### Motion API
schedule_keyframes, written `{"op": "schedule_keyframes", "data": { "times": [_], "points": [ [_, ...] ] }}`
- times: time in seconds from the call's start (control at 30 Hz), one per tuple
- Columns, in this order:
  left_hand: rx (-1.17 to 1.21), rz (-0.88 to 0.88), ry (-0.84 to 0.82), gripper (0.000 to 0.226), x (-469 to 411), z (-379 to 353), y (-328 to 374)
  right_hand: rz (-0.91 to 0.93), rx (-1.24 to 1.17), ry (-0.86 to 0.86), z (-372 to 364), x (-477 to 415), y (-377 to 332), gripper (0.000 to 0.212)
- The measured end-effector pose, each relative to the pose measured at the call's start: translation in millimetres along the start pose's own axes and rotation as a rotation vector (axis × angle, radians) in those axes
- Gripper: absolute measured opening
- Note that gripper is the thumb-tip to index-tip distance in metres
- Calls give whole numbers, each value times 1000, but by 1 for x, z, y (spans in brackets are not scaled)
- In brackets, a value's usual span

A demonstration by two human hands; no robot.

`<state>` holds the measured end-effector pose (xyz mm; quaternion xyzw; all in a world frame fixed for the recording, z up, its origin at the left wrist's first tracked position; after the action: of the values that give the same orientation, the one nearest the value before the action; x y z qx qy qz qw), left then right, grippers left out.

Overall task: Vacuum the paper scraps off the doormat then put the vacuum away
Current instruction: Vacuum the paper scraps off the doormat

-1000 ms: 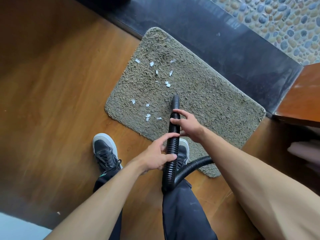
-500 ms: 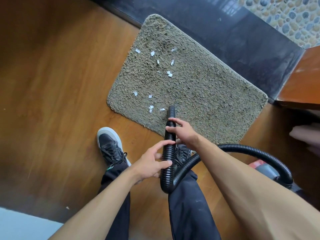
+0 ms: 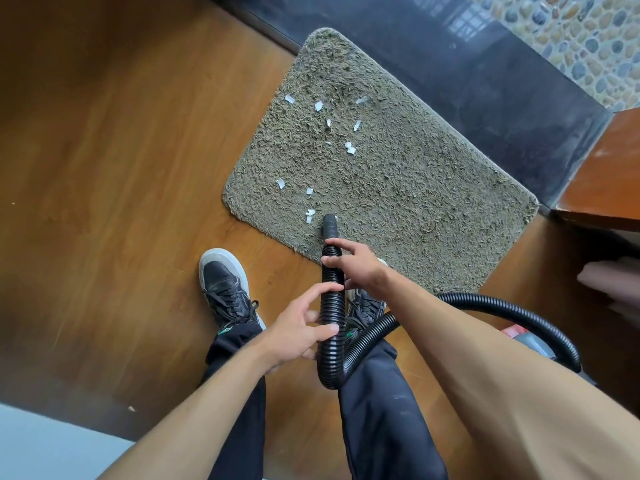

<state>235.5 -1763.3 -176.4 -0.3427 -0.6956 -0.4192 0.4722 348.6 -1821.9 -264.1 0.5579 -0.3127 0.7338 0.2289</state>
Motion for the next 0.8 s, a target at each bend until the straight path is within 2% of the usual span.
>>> {"op": "schedule_keyframes", "data": {
  "times": [0.5,0.8],
  "points": [
    [69,24,34,55,6,21,-14,61,161,-87,-34,2,-14,49],
    [22,-2,23,55,-1,18,-5,66,98,-39,-22,-3,-14,48]
  ]
}}
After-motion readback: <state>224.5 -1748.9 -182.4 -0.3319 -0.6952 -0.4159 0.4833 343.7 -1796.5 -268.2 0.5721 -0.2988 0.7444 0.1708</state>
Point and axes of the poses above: each hand's wrist, its own x-axis away from the middle knuckle, its own z-axis out of the back of the hand, y = z × x, the point moved 8 cm from there along -x, towards the middle knuckle, and after that the axes turned 13 degrees about y, right-handed, at the moved point
